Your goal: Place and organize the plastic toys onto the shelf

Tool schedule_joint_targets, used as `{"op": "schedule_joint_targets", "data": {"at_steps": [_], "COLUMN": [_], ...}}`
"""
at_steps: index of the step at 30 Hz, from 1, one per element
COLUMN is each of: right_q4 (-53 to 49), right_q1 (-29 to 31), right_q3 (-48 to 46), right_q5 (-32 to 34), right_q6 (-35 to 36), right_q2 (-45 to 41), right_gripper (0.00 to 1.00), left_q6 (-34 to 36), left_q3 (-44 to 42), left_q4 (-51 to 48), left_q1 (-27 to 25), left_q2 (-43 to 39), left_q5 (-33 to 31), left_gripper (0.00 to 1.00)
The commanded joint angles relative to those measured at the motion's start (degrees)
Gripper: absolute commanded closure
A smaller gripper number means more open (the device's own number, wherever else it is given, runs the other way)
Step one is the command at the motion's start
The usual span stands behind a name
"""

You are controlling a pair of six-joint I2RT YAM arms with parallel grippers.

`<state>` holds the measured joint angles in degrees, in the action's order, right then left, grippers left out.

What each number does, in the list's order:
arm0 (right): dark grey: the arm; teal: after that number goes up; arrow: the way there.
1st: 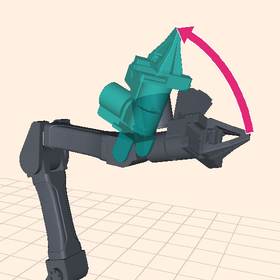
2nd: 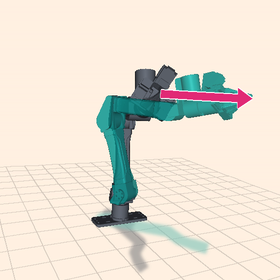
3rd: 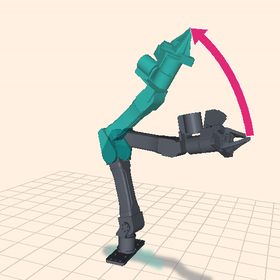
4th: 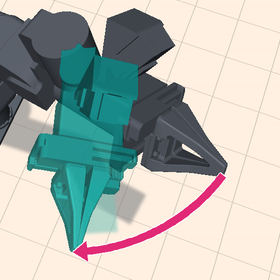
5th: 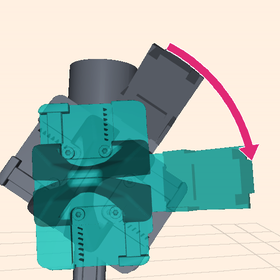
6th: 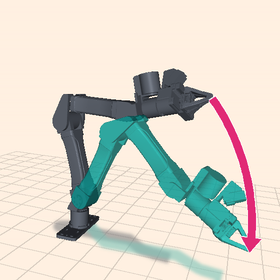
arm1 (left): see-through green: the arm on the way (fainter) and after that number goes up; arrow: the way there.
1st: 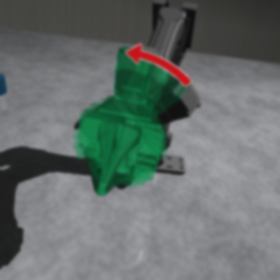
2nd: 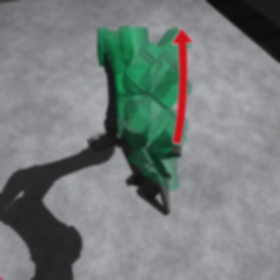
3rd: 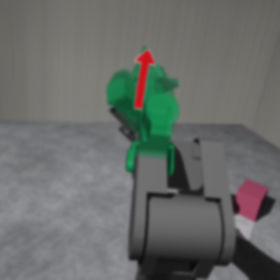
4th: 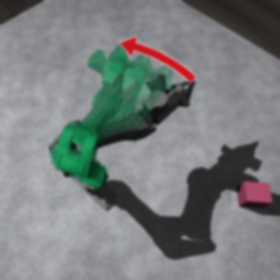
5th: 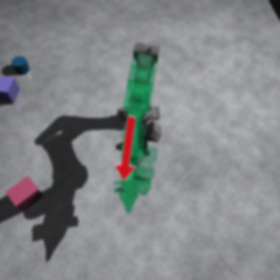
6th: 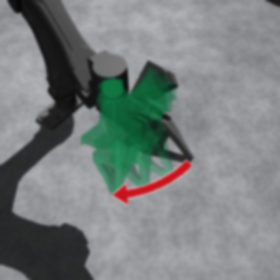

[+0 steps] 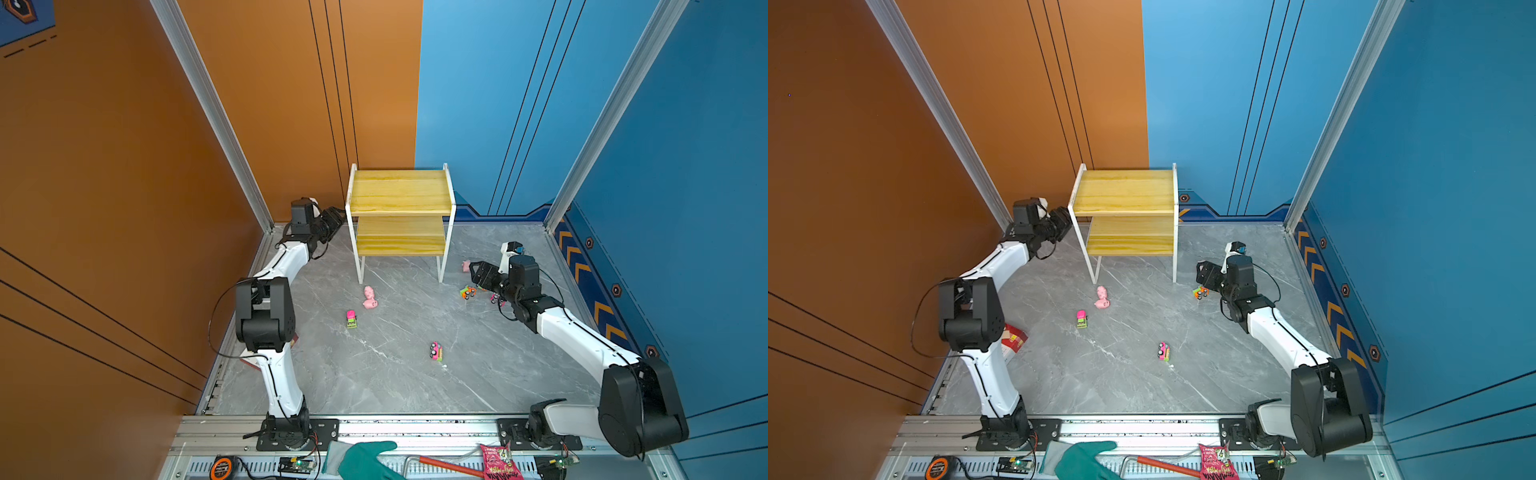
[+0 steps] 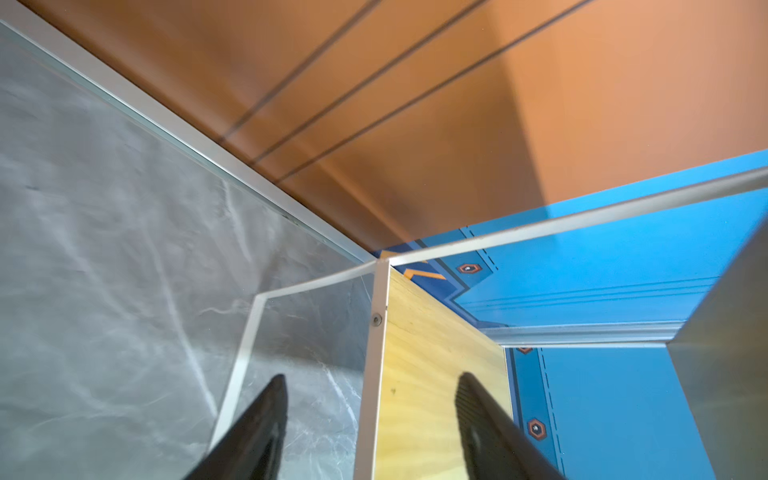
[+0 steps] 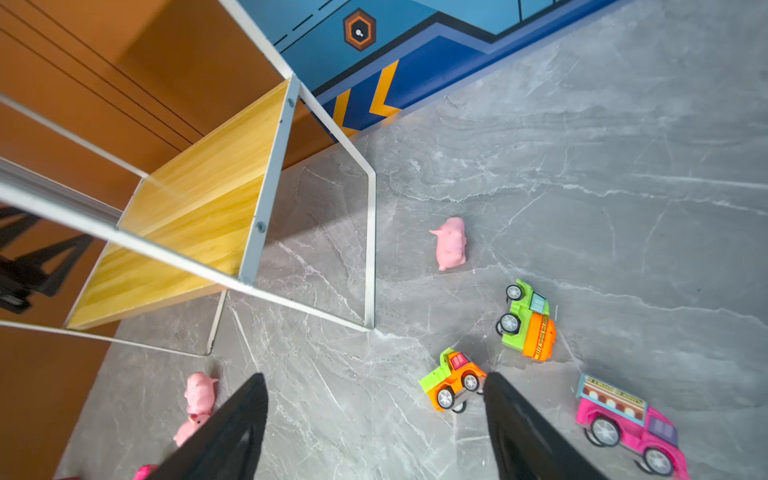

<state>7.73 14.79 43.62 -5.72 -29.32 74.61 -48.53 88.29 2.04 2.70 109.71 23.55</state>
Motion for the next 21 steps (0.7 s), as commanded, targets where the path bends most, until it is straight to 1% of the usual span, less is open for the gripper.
{"op": "schedule_joint_targets", "data": {"at_steps": [1,3,4,7,9,10,11,14,17,21], "right_q4": [1.3,3.3,5.3,10.1,11.8,12.4,12.4,11.4,8.0,0.8], "right_q1": [6.4,11.6,14.4,21.6,24.9,25.0,26.8,27.0,27.1,27.6], "right_q3": [-2.7,-3.7,-4.3,-4.4,-2.7,-1.6,0.2,6.1,12.7,20.9], "right_q5": [6.8,8.5,8.7,6.3,5.3,4.1,2.0,-3.6,-7.9,-11.1], "right_q6": [8.8,12.8,15.2,22.0,25.9,27.3,28.5,32.2,37.3,44.8], "right_q2": [-1.7,-1.3,-0.5,3.9,7.8,10.1,12.5,19.5,25.7,32.0], "right_gripper": [0.18,0.18,0.18,0.17,0.17,0.17,0.18,0.19,0.2,0.23], "left_q6": [8.5,11.2,12.6,16.1,17.9,19.0,20.8,25.2,28.5,31.8], "left_q3": [-3.9,-6.6,-8.2,-11.8,-14.2,-15.1,-15.8,-17.9,-20.9,-25.4], "left_q4": [-9.0,-12.3,-15.5,-20.2,-21.9,-22.9,-24.5,-28.2,-30.2,-31.5], "left_q1": [1.9,2.3,2.3,2.1,1.6,1.1,0.2,-1.8,-3.2,-4.6], "left_q2": [-7.6,-11.4,-13.3,-18.0,-21.1,-22.3,-23.6,-26.9,-30.5,-35.3], "left_q5": [-5.8,-8.7,-9.8,-11.7,-12.0,-12.4,-13.1,-14.3,-14.0,-13.5], "left_gripper": [0.27,0.25,0.24,0.23,0.23,0.23,0.23,0.23,0.23,0.23]}}
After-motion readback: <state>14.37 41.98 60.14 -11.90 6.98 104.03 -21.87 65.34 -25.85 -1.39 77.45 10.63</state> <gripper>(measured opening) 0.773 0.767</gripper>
